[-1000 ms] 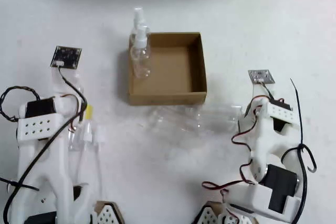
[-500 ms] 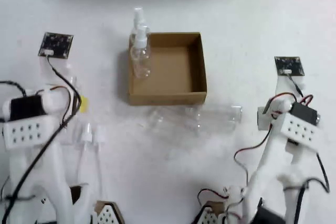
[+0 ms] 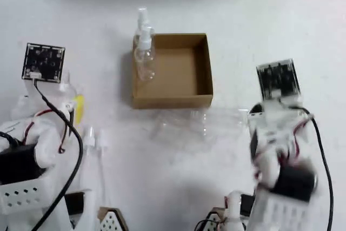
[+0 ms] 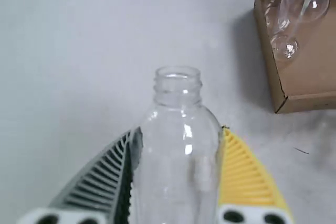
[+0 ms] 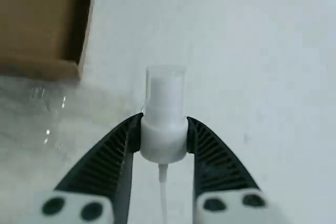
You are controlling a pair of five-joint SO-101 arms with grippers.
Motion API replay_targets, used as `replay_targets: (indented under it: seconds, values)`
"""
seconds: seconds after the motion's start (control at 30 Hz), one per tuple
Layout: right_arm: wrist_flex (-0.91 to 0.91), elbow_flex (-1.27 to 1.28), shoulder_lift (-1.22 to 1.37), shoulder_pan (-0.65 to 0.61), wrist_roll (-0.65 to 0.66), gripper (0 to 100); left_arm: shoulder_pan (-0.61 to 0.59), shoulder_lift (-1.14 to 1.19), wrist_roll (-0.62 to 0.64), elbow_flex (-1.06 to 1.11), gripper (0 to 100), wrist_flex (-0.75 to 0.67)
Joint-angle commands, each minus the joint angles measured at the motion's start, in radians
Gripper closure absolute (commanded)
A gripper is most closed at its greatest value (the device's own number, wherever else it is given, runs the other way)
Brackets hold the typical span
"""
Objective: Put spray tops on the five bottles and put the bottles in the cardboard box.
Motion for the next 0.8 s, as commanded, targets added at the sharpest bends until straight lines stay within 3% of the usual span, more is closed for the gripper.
replay_targets:
  seconds: [0.0,0.13,0.3,0.47,0.6,0.77]
  values:
    - [-0.14,-0.048,-0.22,-0.015,0.003,98.2,0.013,-0.022,-0.002,-0.06,98,-0.043]
    - [-0.255,-0.046,-0.302,-0.013,-0.04,98.3,0.045,-0.022,-0.002,-0.055,98,-0.06]
    - [-0.328,-0.051,-0.249,-0.019,-0.37,98.3,0.154,-0.09,0.035,0.025,98,-0.14]
    - [-0.478,-0.052,-0.24,-0.025,-0.516,98.3,0.211,-0.259,0.18,0.155,98,-0.241]
    - [-0.625,-0.052,-0.24,-0.163,-0.598,98.3,0.211,-0.398,0.195,0.273,98,-0.322]
    - [-0.825,-0.057,-0.231,-0.374,-0.594,98.4,0.205,-0.559,0.195,0.368,98,-0.376]
